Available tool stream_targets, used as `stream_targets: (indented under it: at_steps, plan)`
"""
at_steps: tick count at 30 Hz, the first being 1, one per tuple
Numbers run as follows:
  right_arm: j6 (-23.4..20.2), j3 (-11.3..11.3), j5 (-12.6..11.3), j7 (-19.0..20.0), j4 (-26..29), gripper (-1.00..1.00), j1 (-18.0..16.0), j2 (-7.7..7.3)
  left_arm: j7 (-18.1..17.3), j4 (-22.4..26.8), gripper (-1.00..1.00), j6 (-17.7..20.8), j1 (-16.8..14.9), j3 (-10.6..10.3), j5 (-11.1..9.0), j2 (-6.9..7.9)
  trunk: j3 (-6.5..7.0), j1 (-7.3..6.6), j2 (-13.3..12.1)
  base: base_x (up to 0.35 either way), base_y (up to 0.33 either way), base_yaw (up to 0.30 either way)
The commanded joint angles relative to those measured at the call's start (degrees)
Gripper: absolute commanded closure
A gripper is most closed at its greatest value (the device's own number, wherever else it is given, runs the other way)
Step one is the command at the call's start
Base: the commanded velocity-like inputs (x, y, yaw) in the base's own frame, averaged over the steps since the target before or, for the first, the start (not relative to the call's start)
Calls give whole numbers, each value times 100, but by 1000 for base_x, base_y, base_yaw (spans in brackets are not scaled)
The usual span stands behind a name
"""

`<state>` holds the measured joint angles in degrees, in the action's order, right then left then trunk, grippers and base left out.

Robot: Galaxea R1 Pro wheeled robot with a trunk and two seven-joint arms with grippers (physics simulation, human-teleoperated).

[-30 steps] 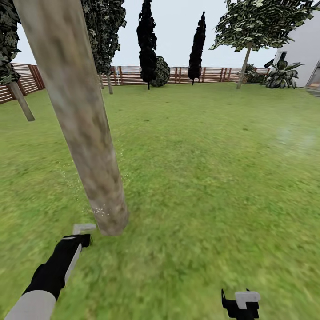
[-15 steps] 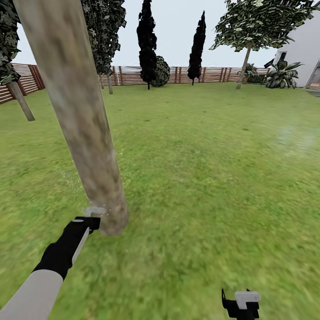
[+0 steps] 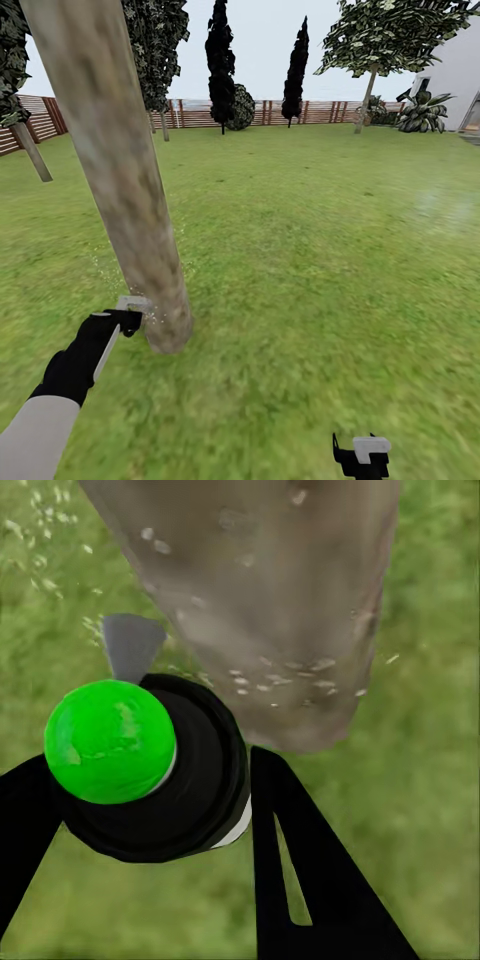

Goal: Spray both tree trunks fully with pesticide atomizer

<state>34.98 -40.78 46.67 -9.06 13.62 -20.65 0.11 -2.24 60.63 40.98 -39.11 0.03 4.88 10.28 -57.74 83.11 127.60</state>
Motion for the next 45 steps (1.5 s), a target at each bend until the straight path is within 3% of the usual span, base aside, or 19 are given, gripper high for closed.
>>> stream_targets:
  at_steps: [1,6,9,12,20,22,26,30,32,33,45]
  plan:
    - [0,0,0,0,0,-100,0,0,-4,25,100,10,11,-7,-28,23,0,0,0,0,0,0]
    - [0,0,0,0,0,-100,0,2,-11,53,100,17,32,-61,-40,-143,0,0,0,0,0,0]
    - [0,0,0,0,-5,-100,0,0,-53,50,100,23,12,-17,-54,-69,0,0,0,0,0,0]
    - [0,0,0,0,-8,-100,0,2,-458,93,100,24,5,129,-52,122,0,0,0,0,0,0]
    - [0,3,0,0,-7,-100,0,3,-506,592,100,36,73,3,-47,54,0,0,0,-89,0,0]
    - [0,0,0,0,-8,-100,0,1,-511,628,100,207,35,12,-61,111,0,0,0,-42,0,0]
    - [0,2,0,0,-9,-100,0,1,-521,687,100,420,-21,260,-68,171,0,0,0,-5,0,0]
    - [0,4,4,0,-9,-100,0,5,-519,949,100,580,-38,44,-78,67,0,0,0,0,0,0]
    - [0,8,8,0,-9,-100,0,6,-524,1623,100,1413,-36,27,-76,108,0,0,0,0,0,0]
    - [0,8,8,0,-9,-100,0,6,-528,1698,100,1520,-18,40,-72,128,0,0,0,0,0,0]
    - [0,9,9,0,-9,-100,0,7,-450,1785,100,1564,35,64,-25,114,0,0,0,0,-186,81]
